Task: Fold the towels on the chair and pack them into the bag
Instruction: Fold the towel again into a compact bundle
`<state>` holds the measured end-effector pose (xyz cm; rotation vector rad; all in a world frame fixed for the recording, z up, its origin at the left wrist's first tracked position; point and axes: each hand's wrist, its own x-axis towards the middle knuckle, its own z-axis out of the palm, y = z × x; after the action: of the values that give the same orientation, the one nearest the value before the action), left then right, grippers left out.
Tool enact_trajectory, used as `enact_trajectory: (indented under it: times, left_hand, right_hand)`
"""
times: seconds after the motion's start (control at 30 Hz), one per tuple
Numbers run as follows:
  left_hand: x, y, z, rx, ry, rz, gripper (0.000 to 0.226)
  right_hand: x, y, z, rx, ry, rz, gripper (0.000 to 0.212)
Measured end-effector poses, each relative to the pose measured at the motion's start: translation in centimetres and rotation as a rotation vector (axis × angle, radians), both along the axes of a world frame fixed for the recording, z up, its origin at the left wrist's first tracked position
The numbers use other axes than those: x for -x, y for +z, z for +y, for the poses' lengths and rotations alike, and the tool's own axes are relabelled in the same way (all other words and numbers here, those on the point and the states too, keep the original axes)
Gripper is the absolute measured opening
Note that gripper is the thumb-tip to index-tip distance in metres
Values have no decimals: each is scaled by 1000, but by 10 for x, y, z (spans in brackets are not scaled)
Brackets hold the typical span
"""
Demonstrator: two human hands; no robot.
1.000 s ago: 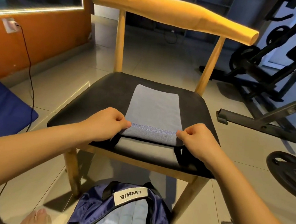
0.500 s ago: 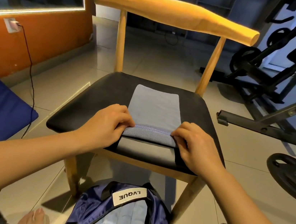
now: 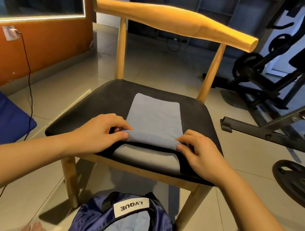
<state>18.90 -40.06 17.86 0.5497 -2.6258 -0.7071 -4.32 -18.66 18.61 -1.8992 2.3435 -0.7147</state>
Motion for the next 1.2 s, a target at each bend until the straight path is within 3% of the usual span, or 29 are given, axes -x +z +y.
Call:
enact_trajectory:
  times: [0.1,0.23,0.3,0.4,0.57,0.7,0.83,0.93,1.1,1.2]
  left_hand:
    - [6,6,-2,-276,40,-26,8]
    - [15,12,-3,-404,160,-25,3]
    - [20,10,-1,-368,211,-7,3]
    - [21,6,1,-218,233,46,7]
    - [12,6,-5,52,47,43,11]
    - [0,1,-14,176,-61,-113,38]
    - [2,0,-11,172,-37,-63,34]
    - [3,10,-10,54,-5,-69,21]
    - [1,24,-8,-338,-7,-74,5]
    - [6,23,-7,-456,61,-76,2]
  right_hand:
    - [0,2,-4,-68,-79,-154,17]
    - [-2,6,-12,-31,-185,-343,5]
    - [-4,4,-16,34,-237,-333,6]
    - [-6,-1,-20,125,-259,-170,4]
    - [-6,-8,-16,182,-114,145,14]
    - [-3,-5,-5,70,-25,137,31]
    - [1,-3,-6,42,-27,93,33]
    - [2,-1,-7,42,-29,47,26]
    - [1,5,-4,41,-49,-262,11]
    - [-1,4,-10,18,-76,-331,4]
